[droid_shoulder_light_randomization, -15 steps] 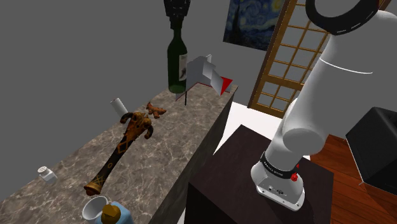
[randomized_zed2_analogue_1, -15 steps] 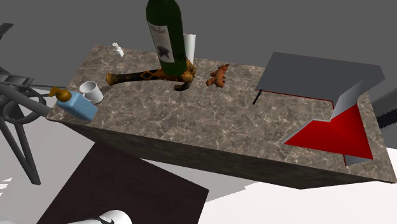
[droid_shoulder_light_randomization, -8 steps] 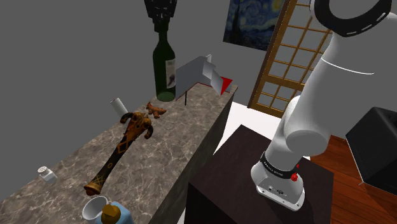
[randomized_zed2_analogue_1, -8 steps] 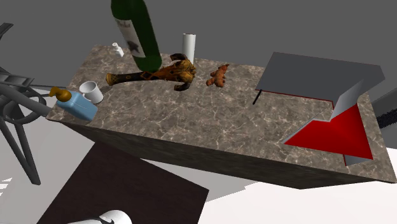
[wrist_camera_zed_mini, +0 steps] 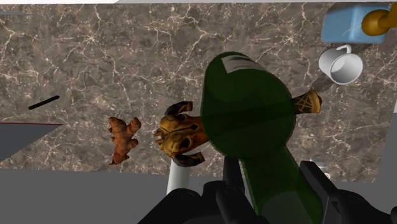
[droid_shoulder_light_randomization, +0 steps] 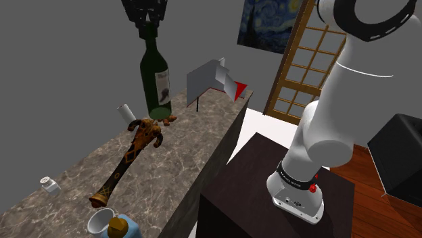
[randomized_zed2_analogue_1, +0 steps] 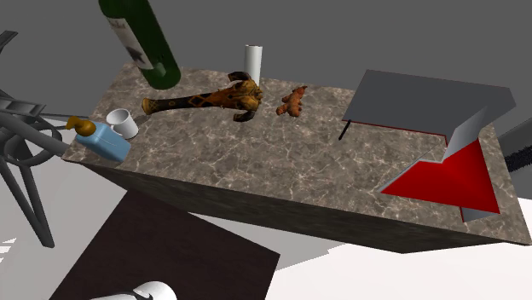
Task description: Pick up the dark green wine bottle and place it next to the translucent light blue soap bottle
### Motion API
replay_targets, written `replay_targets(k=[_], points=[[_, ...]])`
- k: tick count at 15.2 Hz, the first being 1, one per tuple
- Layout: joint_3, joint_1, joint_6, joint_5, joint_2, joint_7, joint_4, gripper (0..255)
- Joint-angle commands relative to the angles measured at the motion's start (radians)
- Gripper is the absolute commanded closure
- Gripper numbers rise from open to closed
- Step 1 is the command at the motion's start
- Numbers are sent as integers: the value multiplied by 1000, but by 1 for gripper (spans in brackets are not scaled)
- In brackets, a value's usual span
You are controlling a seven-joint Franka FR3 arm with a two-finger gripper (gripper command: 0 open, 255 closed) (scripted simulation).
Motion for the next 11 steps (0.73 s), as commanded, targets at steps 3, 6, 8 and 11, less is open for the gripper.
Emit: replay_targets(k=[3,6,8,11], points=[[48,53,-15,-17,57,100,70,255],[81,96,-35,-35,112,172,142,255],[101,128,-53,-50,156,218,201,255],[126,183,-88,-78,237,287,312,255]])
